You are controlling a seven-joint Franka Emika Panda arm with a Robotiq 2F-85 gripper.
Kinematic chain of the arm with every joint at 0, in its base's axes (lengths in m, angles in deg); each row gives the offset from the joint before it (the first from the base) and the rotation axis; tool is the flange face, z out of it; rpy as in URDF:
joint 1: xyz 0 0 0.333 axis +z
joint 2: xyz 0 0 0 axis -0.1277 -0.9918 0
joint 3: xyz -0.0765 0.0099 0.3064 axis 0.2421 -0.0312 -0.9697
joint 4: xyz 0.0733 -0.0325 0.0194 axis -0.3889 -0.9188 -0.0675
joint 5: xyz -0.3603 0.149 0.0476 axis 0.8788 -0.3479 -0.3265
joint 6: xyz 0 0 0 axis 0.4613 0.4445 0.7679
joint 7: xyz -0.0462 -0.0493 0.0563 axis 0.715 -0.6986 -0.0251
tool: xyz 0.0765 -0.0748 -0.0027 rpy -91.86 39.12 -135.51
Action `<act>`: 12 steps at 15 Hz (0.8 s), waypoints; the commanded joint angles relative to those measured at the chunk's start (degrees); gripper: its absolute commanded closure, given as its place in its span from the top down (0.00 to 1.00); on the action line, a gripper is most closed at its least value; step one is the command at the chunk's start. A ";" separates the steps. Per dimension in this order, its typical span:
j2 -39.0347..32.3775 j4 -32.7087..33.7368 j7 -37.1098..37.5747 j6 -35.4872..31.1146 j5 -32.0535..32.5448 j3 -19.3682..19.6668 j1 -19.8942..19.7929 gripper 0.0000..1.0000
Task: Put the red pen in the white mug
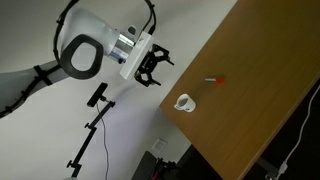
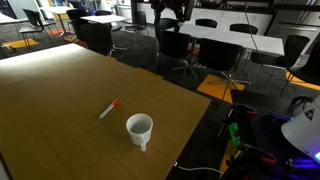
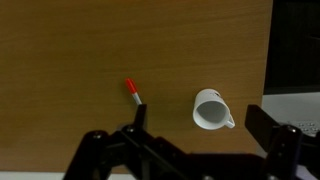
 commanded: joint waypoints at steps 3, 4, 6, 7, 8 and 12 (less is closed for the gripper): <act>-13.89 13.04 -19.24 0.25 -8.63 -4.26 -0.95 1.00; -16.34 15.20 -21.53 -0.46 -9.36 -5.46 -1.53 1.00; -20.80 19.74 -26.39 1.83 -10.44 -7.53 -3.07 1.00; -22.78 21.26 -29.11 1.67 -11.27 -8.83 -3.93 1.00; -25.13 22.96 -29.10 1.40 -10.64 -9.64 -4.50 1.00; -32.76 27.19 -27.54 0.16 -8.14 -11.97 -6.17 1.00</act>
